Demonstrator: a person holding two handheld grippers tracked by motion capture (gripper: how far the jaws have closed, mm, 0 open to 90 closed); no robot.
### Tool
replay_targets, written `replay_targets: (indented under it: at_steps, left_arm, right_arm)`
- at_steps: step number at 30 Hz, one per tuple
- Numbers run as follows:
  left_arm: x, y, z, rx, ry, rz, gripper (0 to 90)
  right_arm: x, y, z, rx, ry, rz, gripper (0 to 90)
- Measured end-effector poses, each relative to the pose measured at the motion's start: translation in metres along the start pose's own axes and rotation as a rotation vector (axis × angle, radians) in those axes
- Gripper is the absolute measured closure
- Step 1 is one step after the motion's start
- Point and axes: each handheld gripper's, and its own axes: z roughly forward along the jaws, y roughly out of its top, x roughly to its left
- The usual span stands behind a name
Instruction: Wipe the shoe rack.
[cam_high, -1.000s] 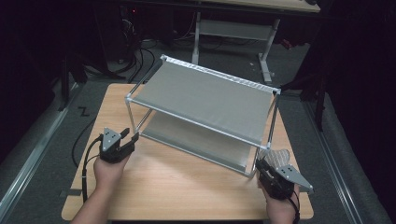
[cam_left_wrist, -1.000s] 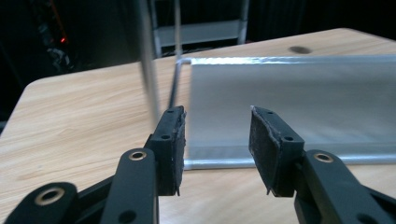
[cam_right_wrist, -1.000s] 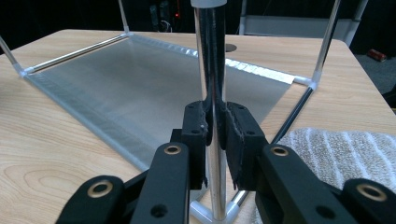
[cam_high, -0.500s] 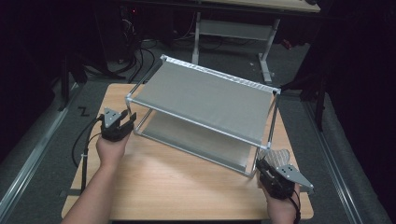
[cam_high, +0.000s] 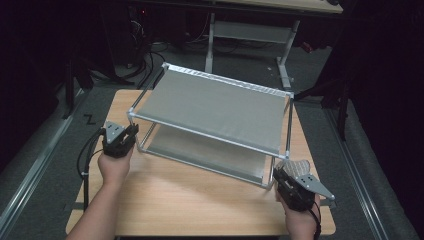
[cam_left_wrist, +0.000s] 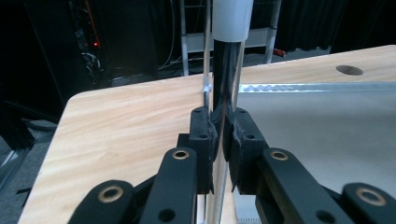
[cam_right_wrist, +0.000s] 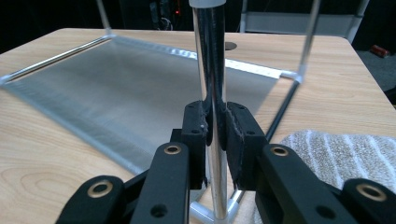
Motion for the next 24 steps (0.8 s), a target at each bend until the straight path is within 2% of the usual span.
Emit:
replay_targets:
  at_steps: [2, 5, 10, 13, 18, 24]
  left_arm:
    - [-0.001, -0.005, -0.013, -0.007, 0.008, -0.015, 80.7]
    - [-0.004, -0.011, -0.028, -0.015, 0.018, -0.016, 80.8]
    - [-0.009, -0.017, -0.042, -0.023, 0.026, -0.021, 80.8]
    - [-0.014, -0.021, -0.054, -0.025, 0.022, -0.019, 80.7]
    - [-0.018, -0.023, -0.062, -0.021, 0.005, 0.002, 80.7]
    - [-0.021, -0.023, -0.063, -0.021, -0.011, -0.008, 80.7]
  right_arm:
    - [0.000, 0.001, 0.002, 0.003, -0.006, 0.009, 78.6]
    - [-0.001, 0.004, 0.008, 0.012, -0.022, 0.004, 78.6]
    - [-0.007, 0.011, 0.019, 0.026, -0.029, 0.014, 78.4]
    - [-0.015, 0.017, 0.035, 0.033, -0.044, 0.016, 78.3]
    - [-0.023, 0.025, 0.049, 0.052, -0.055, 0.008, 78.2]
    - [-0.028, 0.024, 0.054, 0.070, -0.058, 0.001, 78.3]
